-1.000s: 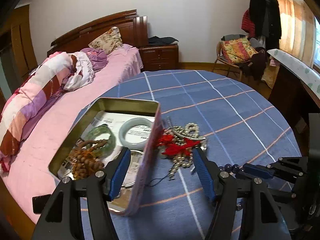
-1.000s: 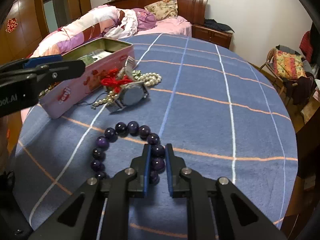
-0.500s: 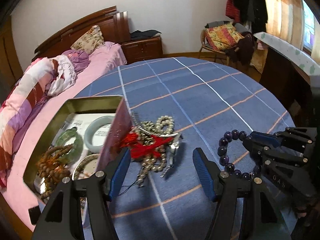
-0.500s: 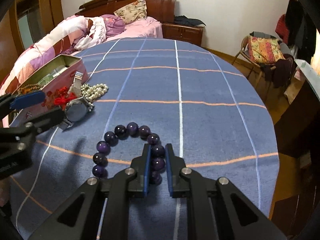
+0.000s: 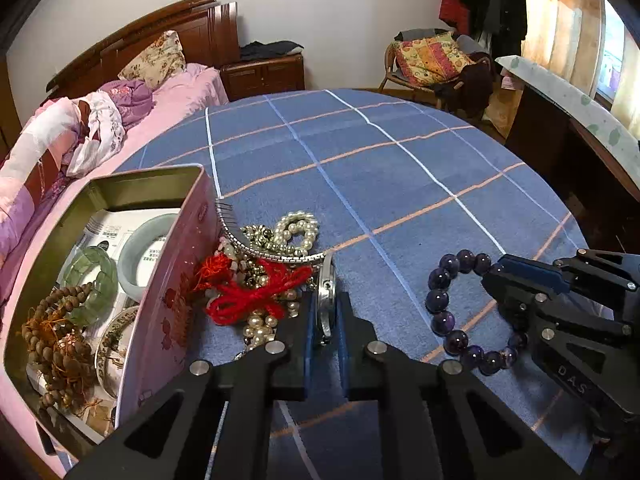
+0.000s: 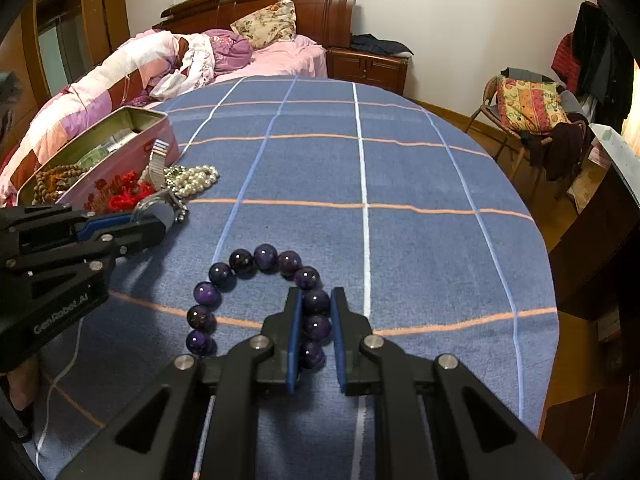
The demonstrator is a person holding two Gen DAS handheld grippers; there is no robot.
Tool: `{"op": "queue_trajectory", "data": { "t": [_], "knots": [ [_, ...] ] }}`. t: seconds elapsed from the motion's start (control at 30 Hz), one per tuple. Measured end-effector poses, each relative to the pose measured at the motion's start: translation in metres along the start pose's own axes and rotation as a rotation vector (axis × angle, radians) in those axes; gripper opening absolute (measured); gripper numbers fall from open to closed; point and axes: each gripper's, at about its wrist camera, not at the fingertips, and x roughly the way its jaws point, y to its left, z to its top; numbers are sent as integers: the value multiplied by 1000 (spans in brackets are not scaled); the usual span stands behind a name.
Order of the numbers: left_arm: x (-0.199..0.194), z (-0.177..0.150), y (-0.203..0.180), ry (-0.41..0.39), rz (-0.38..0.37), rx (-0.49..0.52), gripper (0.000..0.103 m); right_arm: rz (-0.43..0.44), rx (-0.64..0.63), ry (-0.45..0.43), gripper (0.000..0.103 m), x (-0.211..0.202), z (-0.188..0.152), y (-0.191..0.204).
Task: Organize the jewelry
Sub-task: 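Grasp the purple bead bracelet with the right tool while the left tool grasps the silver watch, then carry the bracelet and watch over the tin and open both tools to drop them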
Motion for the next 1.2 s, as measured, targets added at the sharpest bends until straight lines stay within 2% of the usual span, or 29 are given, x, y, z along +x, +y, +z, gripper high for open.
{"op": "queue_trajectory", "data": {
  "t": [0.27, 0.4, 0.8, 1.2],
  "knots": [
    [-36, -4, -6, -120, 36, 21, 9, 8, 12, -44, 17, -8, -1, -3],
    [-52, -2, -1, -161, 24, 4, 9, 16, 28, -69, 16, -12, 0, -5],
    [-82, 4, 6, -227, 6, -19, 9, 50, 40, -112, 16, -22, 3, -2],
    [-98, 9, 11, -258, -10, -30, 9, 86, 33, -205, 16, -53, 18, 7]
  ]
}}
